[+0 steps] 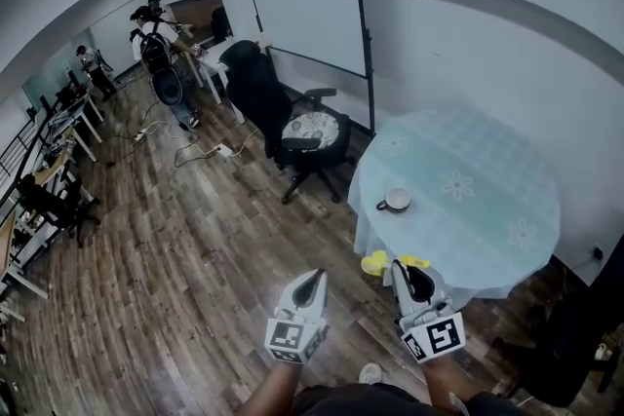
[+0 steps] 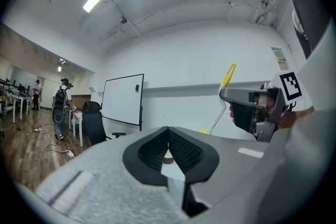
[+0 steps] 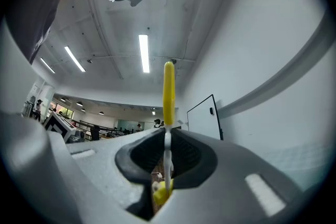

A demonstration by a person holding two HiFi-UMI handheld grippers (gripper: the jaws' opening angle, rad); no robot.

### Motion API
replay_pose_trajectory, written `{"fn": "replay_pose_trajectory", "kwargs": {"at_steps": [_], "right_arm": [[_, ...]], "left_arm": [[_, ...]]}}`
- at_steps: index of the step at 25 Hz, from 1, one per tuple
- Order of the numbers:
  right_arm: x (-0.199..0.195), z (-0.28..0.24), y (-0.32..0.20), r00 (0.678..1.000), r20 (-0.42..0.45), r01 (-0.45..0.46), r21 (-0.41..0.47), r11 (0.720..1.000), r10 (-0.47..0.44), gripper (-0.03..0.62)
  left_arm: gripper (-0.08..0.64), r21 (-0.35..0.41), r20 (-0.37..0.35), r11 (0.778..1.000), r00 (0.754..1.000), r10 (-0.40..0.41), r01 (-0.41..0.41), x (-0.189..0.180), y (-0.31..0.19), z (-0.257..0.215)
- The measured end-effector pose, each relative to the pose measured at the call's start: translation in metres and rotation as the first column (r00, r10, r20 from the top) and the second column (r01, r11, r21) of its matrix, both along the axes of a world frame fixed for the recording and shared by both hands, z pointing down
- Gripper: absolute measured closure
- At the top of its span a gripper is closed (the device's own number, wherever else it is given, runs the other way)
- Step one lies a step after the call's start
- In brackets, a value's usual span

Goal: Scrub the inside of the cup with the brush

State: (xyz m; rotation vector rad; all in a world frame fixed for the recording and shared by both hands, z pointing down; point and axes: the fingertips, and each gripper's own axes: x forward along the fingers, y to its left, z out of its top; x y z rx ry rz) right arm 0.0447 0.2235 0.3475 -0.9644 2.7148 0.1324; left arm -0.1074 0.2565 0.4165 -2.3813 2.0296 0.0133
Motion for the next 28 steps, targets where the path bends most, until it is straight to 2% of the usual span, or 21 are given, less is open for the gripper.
{"fn": "replay_pose_trajectory", "kwargs": {"at_steps": [4, 6, 10, 17, 28], "right_arm": [[0.001, 0.003, -0.019, 1.000, 0.007, 0.001, -0.011, 1.000, -0.001, 0.554], [-0.002, 0.006, -0.026, 1.000, 0.007, 0.001, -0.021, 1.000, -0.001, 0.554], [-0.009, 0.013, -0.042, 1.000, 0.005, 0.000, -0.029, 1.000, 0.001, 0.554], [-0.037, 0.005, -0.076, 0.999, -0.012, -0.039, -0.001, 0.999, 0.039, 0.554], [-0.094, 0.010, -0.130, 0.991, -0.054, -0.122, 0.003, 0.992, 0.122, 0.554]], "left_arm": [[0.554, -0.018, 0.026, 1.000, 1.000, -0.007, 0.007, 0.004, -0.015, 0.004], [0.554, -0.028, 0.062, 1.000, 0.998, -0.006, 0.007, 0.004, -0.023, 0.004], [0.554, -0.017, 0.103, 0.999, 0.994, 0.029, -0.027, 0.007, -0.041, 0.004], [0.554, -0.007, 0.075, 0.997, 0.994, 0.076, -0.076, -0.020, -0.086, 0.003], [0.554, -0.025, 0.034, 0.990, 0.990, 0.138, -0.138, -0.086, -0.157, 0.017]]}}
